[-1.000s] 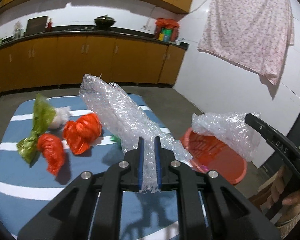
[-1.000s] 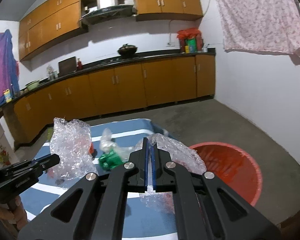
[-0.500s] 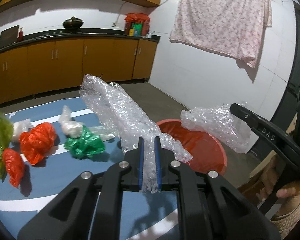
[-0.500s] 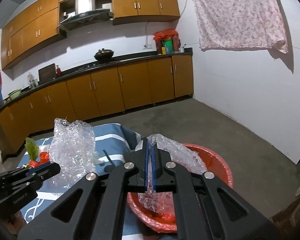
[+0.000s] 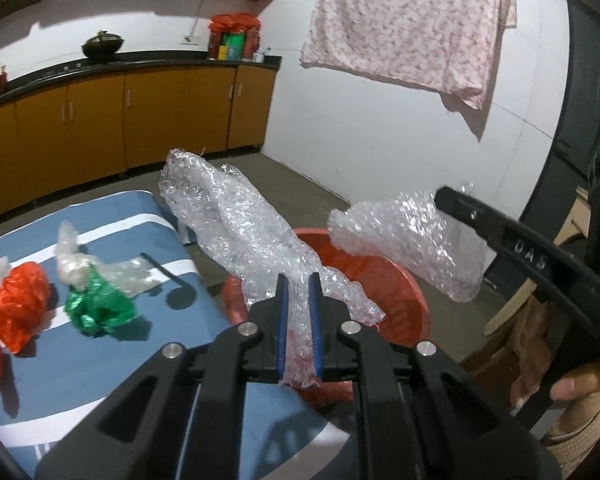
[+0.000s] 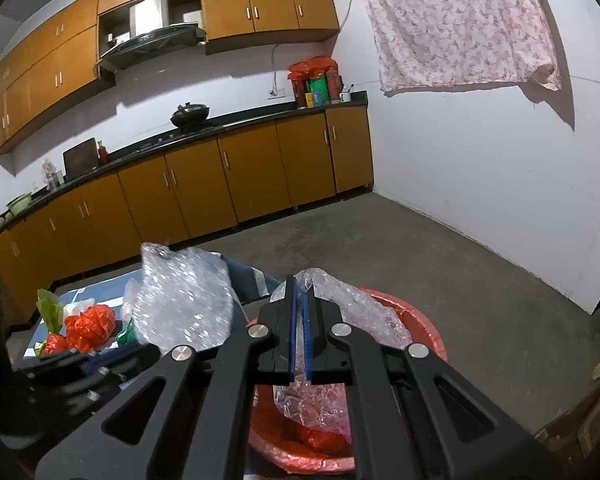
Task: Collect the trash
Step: 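Carry both bubble wrap pieces toward the orange basket, then open both tools over the basket to drop the bubble wrap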
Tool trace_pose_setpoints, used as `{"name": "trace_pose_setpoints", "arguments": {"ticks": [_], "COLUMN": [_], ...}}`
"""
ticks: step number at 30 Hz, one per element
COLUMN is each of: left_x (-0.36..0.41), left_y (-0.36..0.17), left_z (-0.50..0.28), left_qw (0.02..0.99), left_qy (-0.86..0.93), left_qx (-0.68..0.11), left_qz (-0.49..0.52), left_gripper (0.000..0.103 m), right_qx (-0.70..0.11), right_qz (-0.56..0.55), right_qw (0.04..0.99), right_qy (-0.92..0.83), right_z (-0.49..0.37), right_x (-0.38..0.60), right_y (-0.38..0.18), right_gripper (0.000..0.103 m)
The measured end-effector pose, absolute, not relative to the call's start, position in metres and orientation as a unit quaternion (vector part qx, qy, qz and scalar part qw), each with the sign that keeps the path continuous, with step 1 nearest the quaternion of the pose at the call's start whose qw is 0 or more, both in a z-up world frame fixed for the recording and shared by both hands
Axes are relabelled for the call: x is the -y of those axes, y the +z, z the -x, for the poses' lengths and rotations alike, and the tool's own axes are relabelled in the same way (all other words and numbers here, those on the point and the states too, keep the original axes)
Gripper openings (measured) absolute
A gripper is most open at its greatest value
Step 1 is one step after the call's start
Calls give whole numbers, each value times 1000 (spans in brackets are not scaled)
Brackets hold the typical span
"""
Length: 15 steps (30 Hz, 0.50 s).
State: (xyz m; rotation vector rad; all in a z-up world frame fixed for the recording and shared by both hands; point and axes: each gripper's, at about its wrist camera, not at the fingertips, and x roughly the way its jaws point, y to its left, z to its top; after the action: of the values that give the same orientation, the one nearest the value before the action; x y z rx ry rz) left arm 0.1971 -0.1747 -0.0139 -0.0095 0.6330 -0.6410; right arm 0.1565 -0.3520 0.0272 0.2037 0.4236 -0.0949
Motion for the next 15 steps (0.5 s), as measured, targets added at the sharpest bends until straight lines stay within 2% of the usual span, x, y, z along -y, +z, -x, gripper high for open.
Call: {"name": "trace_pose_setpoints", "arguments": {"ticks": [8, 11, 12, 13, 14, 15], "left_x": [205, 211, 211, 210, 211, 210], "left_y": [-34, -43, -45, -48, -49, -51], "left_z": [-211, -216, -217, -217, -217, -217], "left_qw": [887, 883, 882, 881, 881, 881], "left_qy": [-329, -330, -331, -330, -329, -328], "left_qx": [-323, -333, -336, -340, -341, -342], "left_qz": [-9, -11, -10, -9, -9, -9], "left_gripper": [12, 18, 25, 32, 34, 37], "right_qx": [-213, -226, -232, -234, -235, -234], "right_qz": [-121, -138, -143, -145, -148, -151], "right_qw": [969, 964, 962, 961, 960, 960], "right_qy": [-36, -28, -28, -29, -29, -31], "right_z": [-171, -174, -174, -174, -173, -171], "right_x": [370, 377, 380, 382, 384, 385], "right_y": [22, 15, 11, 9, 8, 7], "right_gripper": [3, 5, 8, 17, 24, 40]}}
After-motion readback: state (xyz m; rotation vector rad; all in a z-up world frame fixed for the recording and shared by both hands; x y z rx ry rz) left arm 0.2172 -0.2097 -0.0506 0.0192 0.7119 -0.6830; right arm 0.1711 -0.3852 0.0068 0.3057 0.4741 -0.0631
